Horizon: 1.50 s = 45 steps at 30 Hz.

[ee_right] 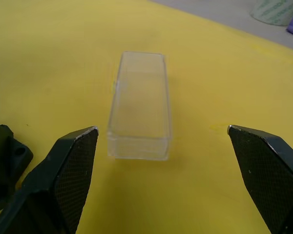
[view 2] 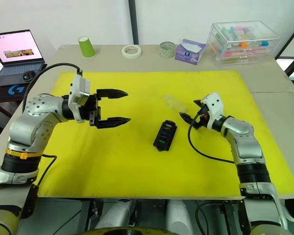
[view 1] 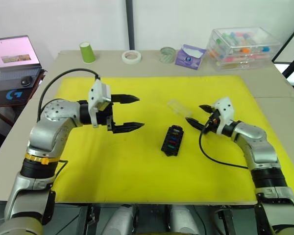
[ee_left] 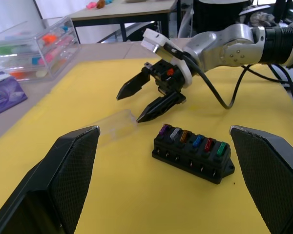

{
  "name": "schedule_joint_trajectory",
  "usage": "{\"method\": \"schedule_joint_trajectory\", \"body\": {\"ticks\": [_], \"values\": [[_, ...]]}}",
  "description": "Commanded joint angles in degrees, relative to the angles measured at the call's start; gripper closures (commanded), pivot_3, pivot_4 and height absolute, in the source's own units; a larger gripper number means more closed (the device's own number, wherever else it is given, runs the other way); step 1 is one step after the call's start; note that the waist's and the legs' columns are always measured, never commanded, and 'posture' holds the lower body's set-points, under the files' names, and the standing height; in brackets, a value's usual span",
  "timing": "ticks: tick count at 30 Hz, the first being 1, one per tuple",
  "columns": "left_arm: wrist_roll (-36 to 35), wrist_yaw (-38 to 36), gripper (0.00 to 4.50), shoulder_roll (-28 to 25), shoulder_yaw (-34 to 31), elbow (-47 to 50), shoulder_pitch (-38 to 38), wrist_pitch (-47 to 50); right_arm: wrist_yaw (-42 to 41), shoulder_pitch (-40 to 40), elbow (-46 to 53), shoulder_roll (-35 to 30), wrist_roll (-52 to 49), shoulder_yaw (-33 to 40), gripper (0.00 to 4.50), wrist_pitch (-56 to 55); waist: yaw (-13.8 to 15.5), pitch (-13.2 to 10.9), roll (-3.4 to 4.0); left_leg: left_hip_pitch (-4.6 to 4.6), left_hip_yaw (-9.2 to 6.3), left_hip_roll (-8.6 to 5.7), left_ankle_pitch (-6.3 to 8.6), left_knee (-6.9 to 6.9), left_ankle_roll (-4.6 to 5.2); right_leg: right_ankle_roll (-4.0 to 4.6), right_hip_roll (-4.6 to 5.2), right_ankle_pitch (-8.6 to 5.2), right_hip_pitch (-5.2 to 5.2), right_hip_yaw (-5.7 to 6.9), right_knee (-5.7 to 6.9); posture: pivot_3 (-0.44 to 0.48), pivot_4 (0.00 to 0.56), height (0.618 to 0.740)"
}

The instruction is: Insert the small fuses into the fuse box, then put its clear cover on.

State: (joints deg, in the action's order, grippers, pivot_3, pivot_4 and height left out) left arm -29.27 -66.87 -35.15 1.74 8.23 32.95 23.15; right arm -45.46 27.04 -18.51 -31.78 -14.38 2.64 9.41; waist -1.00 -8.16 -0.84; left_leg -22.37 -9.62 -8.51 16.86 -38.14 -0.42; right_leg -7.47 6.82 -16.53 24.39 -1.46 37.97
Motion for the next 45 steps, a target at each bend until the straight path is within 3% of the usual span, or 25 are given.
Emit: {"method": "schedule_joint_trajectory", "body": {"ticks": [1, 14, 18, 23, 31, 36, 40, 45], "values": [[-1.04, 0.58, 0.0, -0.28, -0.61, 2.84, -0.79, 0.32, -1.0, 2.91, -3.45, 1.17, 0.87, -0.22, 0.02, -3.42, 0.0, 0.0, 0.0, 0.0, 0.0, 0.0, 0.0, 0.0, 0.0, 0.0, 0.0, 0.0, 0.0, 0.0, 0.0, 0.0, 0.15, 0.74], [-0.78, 1.46, 0.0, -1.02, -1.14, 4.24, -2.61, 0.07, -3.65, 6.36, -13.1, 4.04, 2.17, -1.09, 0.02, -8.77, -0.13, 0.0, 0.01, 0.0, 0.0, 0.01, 0.0, 0.0, 0.0, 0.0, -0.01, 0.0, 0.01, 0.0, 0.0, 0.0, 0.15, 0.74], [-0.89, 1.7, 0.0, -1.04, -1.19, 4.76, -3.18, 0.2, -3.49, 6.96, -14.31, 4.46, 2.05, -0.89, 0.92, -9.7, -0.18, 0.0, 0.01, 0.0, -0.01, 0.01, 0.0, 0.0, 0.0, 0.0, -0.02, 0.0, 0.01, 0.0, 0.0, 0.0, 0.15, 0.74], [-1.01, 2.67, 0.0, -0.63, -1.22, 5.74, -4.56, 0.41, -3.69, 6.42, -14.19, 5.13, 1.36, -0.52, 2.62, -11.08, -0.23, 0.0, 0.01, 0.0, -0.01, 0.02, 0.0, -0.01, 0.0, 0.0, -0.02, 0.0, 0.01, 0.0, 0.01, 0.0, 0.15, 0.74], [-1.25, 3.27, 0.0, -0.75, -1.09, 6.99, -6.47, 0.2, -3.85, 4.86, -12.09, 4.86, 0.71, 0.04, 2.63, -11.59, -0.18, 0.0, 0.01, 0.0, 0.0, 0.01, 0.0, 0.0, 0.0, 0.0, -0.02, 0.0, 0.01, 0.0, 0.01, 0.0, 0.15, 0.74], [-2.87, 5.39, 0.0, -0.88, -0.92, 11.42, -9.83, 3.83, -3.44, 3.43, -5.44, 2.64, -0.08, 1.12, 2.63, -7.58, -0.12, 0.0, 0.02, 0.0, 0.0, 0.01, 0.0, 0.0, 0.0, 0.0, -0.01, 0.0, 0.02, 0.0, 0.01, 0.0, 0.15, 0.74], [-2.47, 11.5, 0.0, 0.76, 1.23, 20.69, -19.43, 6.11, -2.51, 1.17, 5.48, -0.36, -2.78, 3.7, 2.63, -0.62, -0.04, -0.02, 0.16, -0.01, 0.0, 0.01, 0.0, 0.01, 0.0, 0.0, 0.0, 0.0, 0.02, -0.02, 0.0, 0.0, 0.15, 0.74], [-0.11, 21.35, 0.0, 6.89, 5.62, 26.71, -28.38, 6.42, -1.49, -3.81, 19.27, -3.25, -5.53, 5.14, 2.63, 7.52, 0.5, -0.03, 0.16, -0.03, 0.0, 0.01, 0.0, -0.01, 0.0, 0.0, 0.01, 0.0, 0.0, -0.05, -0.01, 0.0, 0.15, 0.74]]}}
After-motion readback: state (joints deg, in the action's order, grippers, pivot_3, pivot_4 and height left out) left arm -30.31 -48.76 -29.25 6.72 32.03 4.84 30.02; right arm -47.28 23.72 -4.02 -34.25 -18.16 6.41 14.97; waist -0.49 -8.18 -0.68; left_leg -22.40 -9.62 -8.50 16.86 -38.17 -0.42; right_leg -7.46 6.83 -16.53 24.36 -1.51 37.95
